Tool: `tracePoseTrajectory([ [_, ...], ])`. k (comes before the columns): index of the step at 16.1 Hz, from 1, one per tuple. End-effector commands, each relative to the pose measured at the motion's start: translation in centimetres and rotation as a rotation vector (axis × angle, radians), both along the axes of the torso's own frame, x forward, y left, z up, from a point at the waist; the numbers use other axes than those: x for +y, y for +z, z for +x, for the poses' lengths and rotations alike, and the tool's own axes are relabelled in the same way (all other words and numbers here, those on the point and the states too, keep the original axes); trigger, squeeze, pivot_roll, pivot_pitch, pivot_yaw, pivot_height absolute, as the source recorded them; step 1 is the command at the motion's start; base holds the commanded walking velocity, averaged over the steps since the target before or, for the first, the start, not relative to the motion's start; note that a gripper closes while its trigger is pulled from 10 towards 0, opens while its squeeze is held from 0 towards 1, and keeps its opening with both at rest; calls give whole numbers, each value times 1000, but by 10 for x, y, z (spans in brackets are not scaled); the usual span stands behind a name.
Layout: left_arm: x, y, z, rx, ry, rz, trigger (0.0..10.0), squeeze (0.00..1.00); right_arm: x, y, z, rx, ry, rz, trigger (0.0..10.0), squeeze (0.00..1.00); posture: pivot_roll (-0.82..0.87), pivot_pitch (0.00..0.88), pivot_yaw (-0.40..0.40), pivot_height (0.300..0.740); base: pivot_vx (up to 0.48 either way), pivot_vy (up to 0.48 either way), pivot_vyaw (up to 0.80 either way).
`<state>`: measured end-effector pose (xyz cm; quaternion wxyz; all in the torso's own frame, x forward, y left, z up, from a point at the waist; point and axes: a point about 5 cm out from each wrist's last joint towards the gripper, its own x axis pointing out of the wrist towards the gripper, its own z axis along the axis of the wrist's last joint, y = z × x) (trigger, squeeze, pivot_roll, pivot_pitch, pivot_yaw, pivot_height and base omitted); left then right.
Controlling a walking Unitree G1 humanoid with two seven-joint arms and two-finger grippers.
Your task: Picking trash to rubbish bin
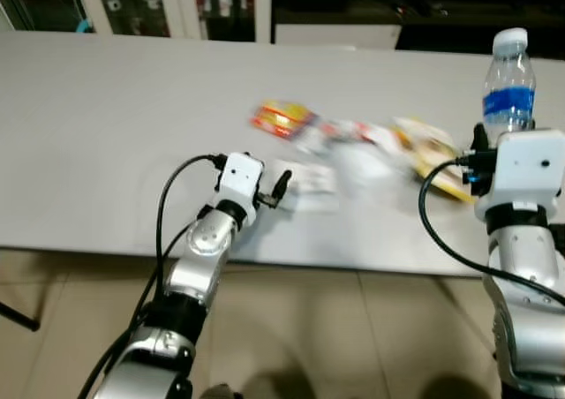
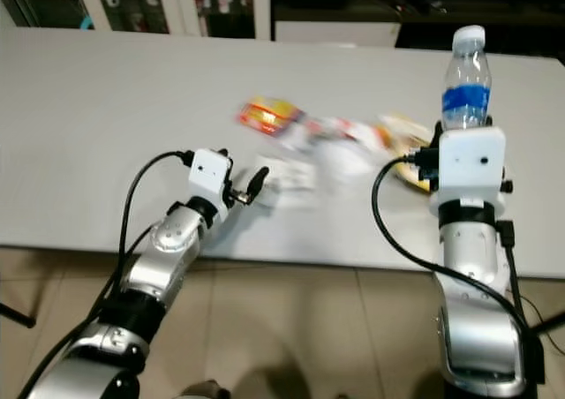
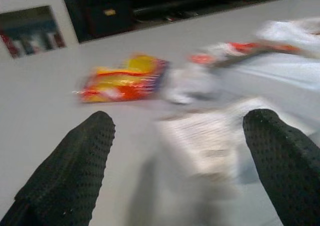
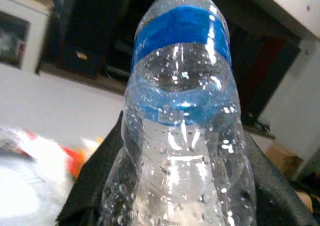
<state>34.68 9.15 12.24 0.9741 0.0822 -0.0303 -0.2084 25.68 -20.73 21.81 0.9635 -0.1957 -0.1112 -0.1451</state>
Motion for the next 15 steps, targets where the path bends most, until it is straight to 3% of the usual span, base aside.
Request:
tracePoseTrajectory([
  [1,-7,6,2,-16,-18,11,10000,0,-1,6,-2,-20,-8,-14,10000,0,91,99,0,740,0,-480,0],
  [12,-7,4,3,-12,-2,19,10000,0,-1,9,-1,-23,1,-37,10000,0,83,100,0,740,0,-479,0],
  [15,-6,5,5,-6,33,-9,10000,0,-2,8,-2,-19,-3,-36,10000,0,81,97,-2,740,0,0,173],
])
